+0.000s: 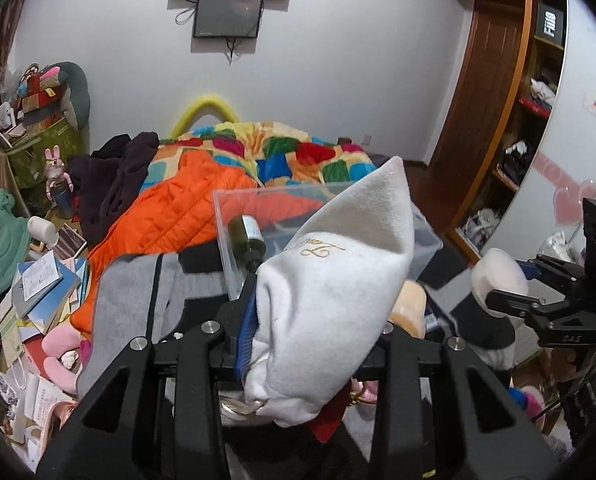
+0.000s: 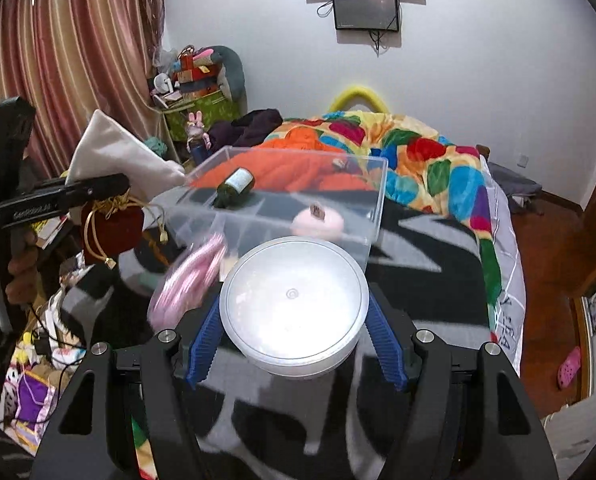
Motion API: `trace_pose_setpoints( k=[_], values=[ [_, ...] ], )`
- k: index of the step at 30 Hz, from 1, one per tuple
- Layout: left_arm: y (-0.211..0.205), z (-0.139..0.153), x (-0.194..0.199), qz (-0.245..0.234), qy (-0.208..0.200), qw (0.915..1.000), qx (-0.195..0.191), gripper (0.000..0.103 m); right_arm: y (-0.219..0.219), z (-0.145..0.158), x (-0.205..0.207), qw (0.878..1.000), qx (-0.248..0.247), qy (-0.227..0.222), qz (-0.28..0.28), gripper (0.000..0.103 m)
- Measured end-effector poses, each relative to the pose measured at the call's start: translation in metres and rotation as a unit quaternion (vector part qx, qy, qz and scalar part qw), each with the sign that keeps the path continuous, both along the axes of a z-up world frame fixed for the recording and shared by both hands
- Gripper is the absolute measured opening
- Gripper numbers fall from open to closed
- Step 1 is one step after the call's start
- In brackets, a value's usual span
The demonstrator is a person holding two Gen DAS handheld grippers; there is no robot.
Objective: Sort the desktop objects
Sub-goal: 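Lower the white tub into the box with the right tool while the left drops the pouch in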
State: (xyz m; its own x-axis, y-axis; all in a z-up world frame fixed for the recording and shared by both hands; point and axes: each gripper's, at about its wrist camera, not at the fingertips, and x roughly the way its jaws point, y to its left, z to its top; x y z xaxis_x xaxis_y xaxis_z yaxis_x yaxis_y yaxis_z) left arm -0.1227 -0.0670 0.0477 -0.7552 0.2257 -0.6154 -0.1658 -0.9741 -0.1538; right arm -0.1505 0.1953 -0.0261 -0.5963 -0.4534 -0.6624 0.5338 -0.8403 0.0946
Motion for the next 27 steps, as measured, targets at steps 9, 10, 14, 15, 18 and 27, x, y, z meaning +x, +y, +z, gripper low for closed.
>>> trace_pose_setpoints(
  k=[9, 10, 14, 15, 18, 27],
  values=[
    [-0.002, -0.025, -0.025, -0.026, -0.048, 0.9980, 0.031, 0.036, -0.014, -0.005, -0.030, 0.999, -0.031, -0.020, 0.000, 0.063],
    [-0.001, -0.030, -0.026, -0.030, -0.057, 0.9973, 0.035, 0.036, -0.016, -0.007, -0.032, 0.999, -0.030, -0.024, 0.002, 0.063],
    [-0.002, -0.045, -0.027, -0.042, -0.077, 0.9946, 0.056, 0.040, -0.021, -0.013, -0.037, 0.999, -0.020, -0.030, 0.007, 0.063],
    [-0.003, -0.047, -0.027, -0.044, -0.079, 0.9939, 0.063, 0.043, -0.022, -0.015, -0.038, 0.999, -0.017, -0.033, 0.009, 0.063],
    [-0.007, -0.052, -0.031, -0.041, -0.088, 0.9929, 0.069, 0.044, -0.026, -0.017, -0.039, 0.999, -0.014, -0.036, 0.012, 0.063],
    [-0.012, -0.052, -0.024, -0.039, -0.079, 0.9943, 0.060, 0.038, -0.033, -0.012, -0.039, 0.999, -0.003, -0.026, 0.023, 0.063]
  ],
)
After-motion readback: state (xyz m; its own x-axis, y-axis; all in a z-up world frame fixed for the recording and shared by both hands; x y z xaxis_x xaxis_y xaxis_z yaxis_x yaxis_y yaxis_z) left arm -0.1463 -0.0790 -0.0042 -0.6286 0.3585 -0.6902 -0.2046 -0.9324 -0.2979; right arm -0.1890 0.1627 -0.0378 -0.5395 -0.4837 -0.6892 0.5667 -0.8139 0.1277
